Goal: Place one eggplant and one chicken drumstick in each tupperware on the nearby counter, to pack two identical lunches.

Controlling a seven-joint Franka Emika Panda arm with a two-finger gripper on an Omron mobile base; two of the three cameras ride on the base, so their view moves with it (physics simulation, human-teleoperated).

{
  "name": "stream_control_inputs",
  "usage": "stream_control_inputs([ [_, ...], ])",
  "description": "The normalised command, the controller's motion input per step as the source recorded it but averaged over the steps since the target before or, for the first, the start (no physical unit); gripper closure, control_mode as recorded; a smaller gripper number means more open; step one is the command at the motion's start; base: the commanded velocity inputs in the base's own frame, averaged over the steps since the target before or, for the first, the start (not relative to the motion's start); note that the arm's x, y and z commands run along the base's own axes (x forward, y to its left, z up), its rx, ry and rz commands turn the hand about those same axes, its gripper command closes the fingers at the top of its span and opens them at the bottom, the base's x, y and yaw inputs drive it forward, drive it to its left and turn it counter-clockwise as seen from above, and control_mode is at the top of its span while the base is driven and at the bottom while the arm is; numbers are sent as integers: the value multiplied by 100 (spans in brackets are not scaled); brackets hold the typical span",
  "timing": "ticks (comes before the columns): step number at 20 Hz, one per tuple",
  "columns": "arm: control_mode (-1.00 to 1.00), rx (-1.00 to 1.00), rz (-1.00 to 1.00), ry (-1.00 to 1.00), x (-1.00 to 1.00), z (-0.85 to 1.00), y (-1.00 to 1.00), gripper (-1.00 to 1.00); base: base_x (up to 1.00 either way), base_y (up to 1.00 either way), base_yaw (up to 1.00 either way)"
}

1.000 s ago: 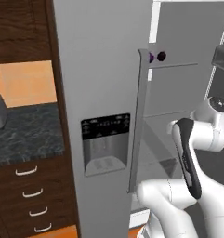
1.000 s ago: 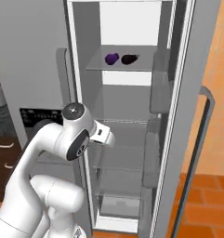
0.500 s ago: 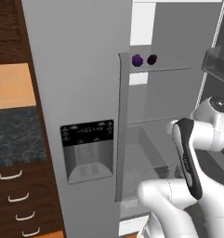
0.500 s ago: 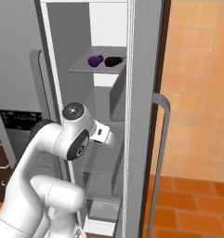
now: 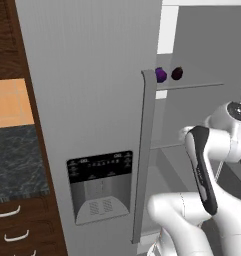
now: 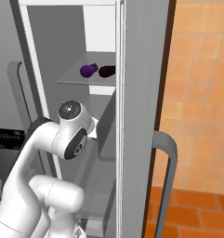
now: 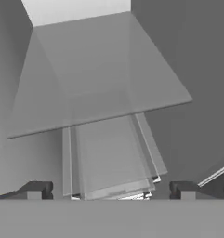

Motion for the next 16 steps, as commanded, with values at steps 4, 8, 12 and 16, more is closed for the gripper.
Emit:
stream_control_inputs([
  [4,-100,-7,0,-54,-45,100,1,-100,0,0,0],
  [8,-100,-5,-2,-37,-36,100,0,-100,0,0,0],
  [12,-100,-8,-3,-15,-14,100,0,-100,0,0,0],
  [16,-100,-15,-10,12,-2,100,-1,-100,0,0,0],
])
